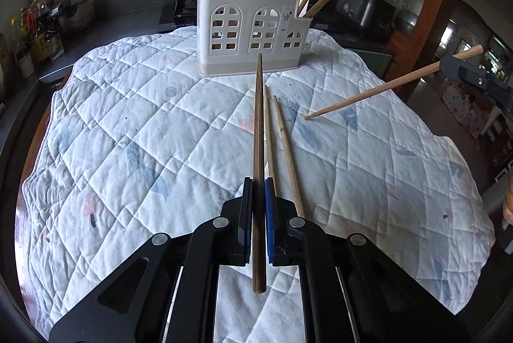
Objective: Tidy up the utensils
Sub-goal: 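Lift the left tool's chopstick off the cloth while the right tool holds its chopstick raised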
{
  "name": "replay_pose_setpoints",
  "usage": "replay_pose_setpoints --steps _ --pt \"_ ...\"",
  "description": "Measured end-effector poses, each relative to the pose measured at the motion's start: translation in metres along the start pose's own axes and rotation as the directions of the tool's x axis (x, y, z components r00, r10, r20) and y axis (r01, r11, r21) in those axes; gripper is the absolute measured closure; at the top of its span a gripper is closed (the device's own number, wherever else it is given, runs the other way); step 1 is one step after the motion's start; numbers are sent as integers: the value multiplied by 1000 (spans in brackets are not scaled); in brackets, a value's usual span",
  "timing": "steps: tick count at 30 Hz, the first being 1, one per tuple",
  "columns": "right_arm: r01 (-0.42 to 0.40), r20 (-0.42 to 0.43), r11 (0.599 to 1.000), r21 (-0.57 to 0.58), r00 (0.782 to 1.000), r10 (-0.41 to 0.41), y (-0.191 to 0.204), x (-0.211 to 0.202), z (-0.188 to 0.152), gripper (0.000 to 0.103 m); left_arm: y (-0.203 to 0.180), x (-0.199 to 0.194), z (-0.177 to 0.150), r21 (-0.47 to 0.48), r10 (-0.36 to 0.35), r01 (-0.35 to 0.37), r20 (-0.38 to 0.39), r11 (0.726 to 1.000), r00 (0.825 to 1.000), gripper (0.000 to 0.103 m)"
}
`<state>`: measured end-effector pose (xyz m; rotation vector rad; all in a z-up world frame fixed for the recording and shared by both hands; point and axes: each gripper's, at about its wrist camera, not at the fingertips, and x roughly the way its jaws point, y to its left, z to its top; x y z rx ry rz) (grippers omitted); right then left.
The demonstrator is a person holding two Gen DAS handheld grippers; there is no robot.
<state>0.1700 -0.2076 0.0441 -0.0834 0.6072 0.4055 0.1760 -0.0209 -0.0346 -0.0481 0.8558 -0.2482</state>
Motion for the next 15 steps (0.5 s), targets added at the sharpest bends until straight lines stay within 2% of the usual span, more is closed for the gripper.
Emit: replay_pose_setpoints --steps 5,15 --pt "0 7 1000 -6 1000 0 1 -1 1 96 5 5 -6 37 23 -20 -78 999 997 96" --pt "0 6 1000 -9 1000 0 3 0 2 96 7 7 -12 61 56 -52 -74 997 996 96"
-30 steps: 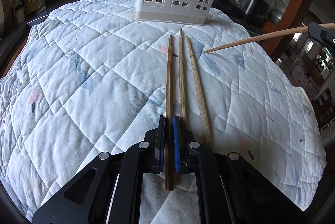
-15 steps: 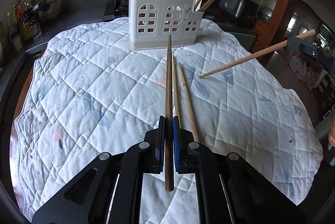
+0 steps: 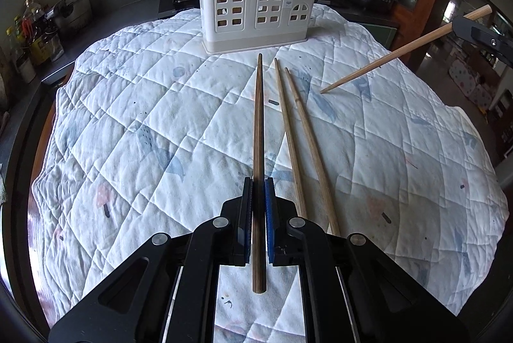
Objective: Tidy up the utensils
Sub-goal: 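Lift the left tool's chopstick off the cloth while the right tool holds its chopstick raised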
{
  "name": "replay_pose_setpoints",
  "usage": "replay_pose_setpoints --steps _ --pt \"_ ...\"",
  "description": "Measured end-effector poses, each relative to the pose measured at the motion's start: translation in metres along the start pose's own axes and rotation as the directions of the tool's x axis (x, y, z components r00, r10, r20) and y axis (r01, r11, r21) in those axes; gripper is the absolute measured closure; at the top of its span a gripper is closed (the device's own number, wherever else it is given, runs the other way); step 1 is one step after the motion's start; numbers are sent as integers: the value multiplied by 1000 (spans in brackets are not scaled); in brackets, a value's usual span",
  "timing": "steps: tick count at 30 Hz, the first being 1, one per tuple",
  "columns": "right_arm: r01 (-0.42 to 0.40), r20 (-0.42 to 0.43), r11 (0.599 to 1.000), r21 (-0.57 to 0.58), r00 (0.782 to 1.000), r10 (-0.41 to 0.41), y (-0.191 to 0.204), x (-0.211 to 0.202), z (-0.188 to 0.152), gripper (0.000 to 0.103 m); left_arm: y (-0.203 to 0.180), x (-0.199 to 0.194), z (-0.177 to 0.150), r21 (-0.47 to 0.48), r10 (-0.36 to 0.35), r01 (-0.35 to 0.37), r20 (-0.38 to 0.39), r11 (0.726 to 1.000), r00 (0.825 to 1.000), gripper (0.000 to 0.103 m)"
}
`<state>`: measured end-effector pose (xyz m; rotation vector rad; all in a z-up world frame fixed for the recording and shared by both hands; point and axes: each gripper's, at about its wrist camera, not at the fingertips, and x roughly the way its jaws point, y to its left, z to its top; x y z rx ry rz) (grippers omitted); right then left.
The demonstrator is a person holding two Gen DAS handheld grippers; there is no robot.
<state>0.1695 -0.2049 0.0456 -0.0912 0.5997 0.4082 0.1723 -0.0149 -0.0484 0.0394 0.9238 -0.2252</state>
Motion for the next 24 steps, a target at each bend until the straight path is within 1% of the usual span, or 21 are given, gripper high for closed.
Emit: replay_pose_setpoints --steps 2,4,8,10,12,15,19,21,24 --pt "0 -1 1000 3 1000 0 0 0 0 96 -1 -2 0 3 18 -18 20 1000 1000 96" --pt "1 -1 1000 3 1000 -1 0 0 0 96 -1 -6 1 5 20 -20 38 1000 999 96" --pt "0 2 1000 2 1000 0 -1 -1 0 96 -6 -13 5 45 26 -29 48 999 998 96" --pt "-2 6 1000 1 1000 2 0 -2 2 96 -8 -12 7 65 33 -35 29 997 999 96" --pt "-3 9 1000 -5 1000 3 1 -3 3 96 -8 -6 5 71 15 -14 -14 997 1000 96" --pt "-3 14 1000 -8 1000 3 1 -5 4 96 -7 1 -1 79 16 -12 -55 997 998 96" --pt "-4 9 1000 -5 1000 4 0 -4 3 96 -1 1 -5 55 13 -11 -51 998 999 96" --pt "-4 6 1000 -9 1000 4 1 -4 2 96 -1 0 -6 58 18 -16 -43 998 999 96" --pt "-4 6 1000 -9 1000 4 1 -4 2 96 1 6 -10 48 10 -8 -51 999 999 96"
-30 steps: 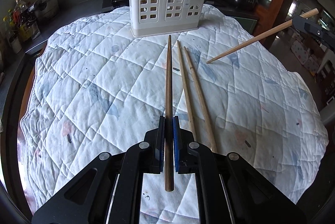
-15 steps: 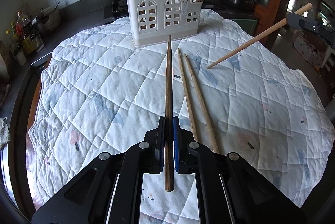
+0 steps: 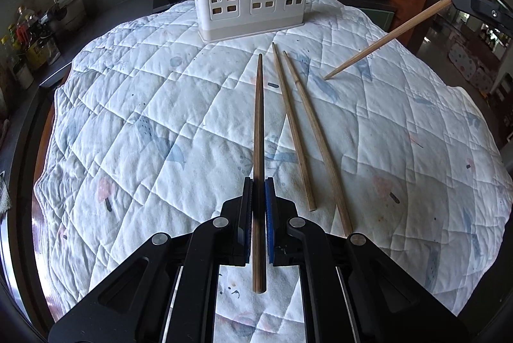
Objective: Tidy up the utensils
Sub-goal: 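Lift the left tool's chopstick off the cloth while the right tool holds its chopstick raised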
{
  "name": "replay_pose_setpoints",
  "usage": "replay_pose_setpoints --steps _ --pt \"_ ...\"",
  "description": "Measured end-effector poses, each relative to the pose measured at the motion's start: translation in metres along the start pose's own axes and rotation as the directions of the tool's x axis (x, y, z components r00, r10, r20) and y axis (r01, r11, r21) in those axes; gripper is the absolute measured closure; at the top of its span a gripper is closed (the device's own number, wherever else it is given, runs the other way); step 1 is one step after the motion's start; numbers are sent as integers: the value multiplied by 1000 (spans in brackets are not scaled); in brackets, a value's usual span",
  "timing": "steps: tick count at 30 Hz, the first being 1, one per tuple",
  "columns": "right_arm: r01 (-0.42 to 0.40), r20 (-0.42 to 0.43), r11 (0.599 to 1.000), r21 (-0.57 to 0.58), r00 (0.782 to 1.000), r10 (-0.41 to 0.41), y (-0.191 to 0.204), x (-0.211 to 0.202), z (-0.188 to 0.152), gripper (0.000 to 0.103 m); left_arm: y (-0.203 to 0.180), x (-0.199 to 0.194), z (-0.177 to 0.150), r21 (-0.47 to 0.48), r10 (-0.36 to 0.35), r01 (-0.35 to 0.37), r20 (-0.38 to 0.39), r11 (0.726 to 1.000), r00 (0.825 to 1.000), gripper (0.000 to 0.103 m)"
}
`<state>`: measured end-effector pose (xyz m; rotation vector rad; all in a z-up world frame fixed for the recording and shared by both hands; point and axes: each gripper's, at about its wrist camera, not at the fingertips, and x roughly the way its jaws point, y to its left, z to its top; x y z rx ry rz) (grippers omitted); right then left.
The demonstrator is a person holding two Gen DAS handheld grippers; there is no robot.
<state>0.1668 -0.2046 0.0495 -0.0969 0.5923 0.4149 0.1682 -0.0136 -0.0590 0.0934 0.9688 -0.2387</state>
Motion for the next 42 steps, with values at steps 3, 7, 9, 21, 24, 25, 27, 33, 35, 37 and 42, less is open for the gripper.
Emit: replay_pose_setpoints --steps 3,7,9,21,24,25,27,33,35,37,42 --pt "0 1 1000 3 1000 0 0 0 0 96 1 9 -6 -25 -12 12 -8 1000 1000 96" --pt "1 0 1000 0 1000 -1 0 0 0 96 3 18 -14 -51 -18 18 -14 999 1000 95" --pt "0 0 1000 2 1000 0 0 -1 0 96 4 20 -17 -63 -17 16 -10 998 1000 95" --pt "-3 0 1000 2 1000 3 1 -2 -2 96 7 14 -30 -107 -30 30 7 994 1000 94" --pt "-3 0 1000 2 1000 3 1 -2 -3 96 7 13 -32 -110 -32 33 10 993 999 93" --pt "-4 -1 1000 3 1000 4 1 -2 -2 96 7 13 -32 -112 -32 33 11 993 999 93" --pt "-4 0 1000 4 1000 4 2 -3 -4 96 7 12 -34 -116 -36 37 14 993 999 92" --pt "-5 1 1000 6 1000 5 1 -4 -4 96 7 11 -37 -117 -37 39 21 992 999 92" --pt "-4 3 1000 3 1000 4 1 -4 -4 96 7 10 -37 -118 -35 38 24 992 999 92" --pt "-4 2 1000 4 1000 4 1 -4 -4 96 5 10 -38 -108 -23 26 26 994 999 95" --pt "-6 5 1000 5 1000 6 2 -5 -3 96 -2 -1 -33 -73 -1 4 45 997 999 96"
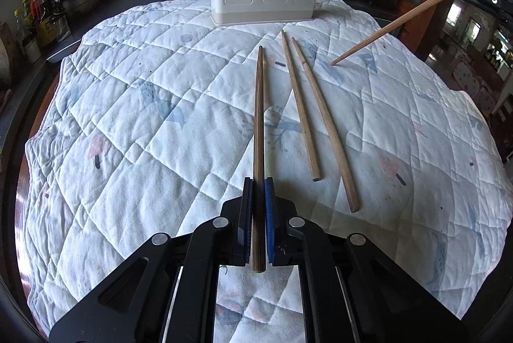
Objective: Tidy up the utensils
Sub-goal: 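Carry the left tool's chopstick over the caddy and lower while the right tool does likewise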
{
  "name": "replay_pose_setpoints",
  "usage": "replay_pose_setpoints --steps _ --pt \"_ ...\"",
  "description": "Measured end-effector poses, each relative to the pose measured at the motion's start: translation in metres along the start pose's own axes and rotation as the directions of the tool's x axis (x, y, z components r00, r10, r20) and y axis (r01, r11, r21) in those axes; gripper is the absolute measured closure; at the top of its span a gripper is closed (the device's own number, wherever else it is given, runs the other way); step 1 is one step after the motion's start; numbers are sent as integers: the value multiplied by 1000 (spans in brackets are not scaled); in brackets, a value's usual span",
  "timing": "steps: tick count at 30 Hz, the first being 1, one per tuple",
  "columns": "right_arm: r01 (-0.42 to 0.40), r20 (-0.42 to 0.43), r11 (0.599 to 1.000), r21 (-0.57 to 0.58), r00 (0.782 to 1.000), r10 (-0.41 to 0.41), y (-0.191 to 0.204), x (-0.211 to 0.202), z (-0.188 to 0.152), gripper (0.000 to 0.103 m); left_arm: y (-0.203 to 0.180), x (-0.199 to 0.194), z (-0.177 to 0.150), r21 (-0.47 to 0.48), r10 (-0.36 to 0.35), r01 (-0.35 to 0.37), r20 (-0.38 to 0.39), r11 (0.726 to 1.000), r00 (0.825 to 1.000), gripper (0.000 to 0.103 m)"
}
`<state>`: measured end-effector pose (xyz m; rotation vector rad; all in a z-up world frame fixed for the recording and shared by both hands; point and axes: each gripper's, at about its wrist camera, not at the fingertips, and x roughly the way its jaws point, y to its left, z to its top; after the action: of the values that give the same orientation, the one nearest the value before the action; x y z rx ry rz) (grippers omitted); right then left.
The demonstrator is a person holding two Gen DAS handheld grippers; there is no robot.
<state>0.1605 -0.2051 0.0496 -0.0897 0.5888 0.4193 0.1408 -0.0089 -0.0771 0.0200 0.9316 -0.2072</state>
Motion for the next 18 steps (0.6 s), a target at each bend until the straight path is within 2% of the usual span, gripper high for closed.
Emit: replay_pose_setpoints --steps 7,11,18 --pt "-5 8 1000 -1 1000 5 4 1 5 96 5 -25 21 12 -29 29 30 1000 999 97" --pt "-9 12 1000 -8 1000 9 6 0 8 96 6 -31 28 33 -14 13 47 999 999 97" --pt "-17 27 1000 -18 999 17 8 -2 23 96 2 -48 48 49 -15 8 127 999 992 97"
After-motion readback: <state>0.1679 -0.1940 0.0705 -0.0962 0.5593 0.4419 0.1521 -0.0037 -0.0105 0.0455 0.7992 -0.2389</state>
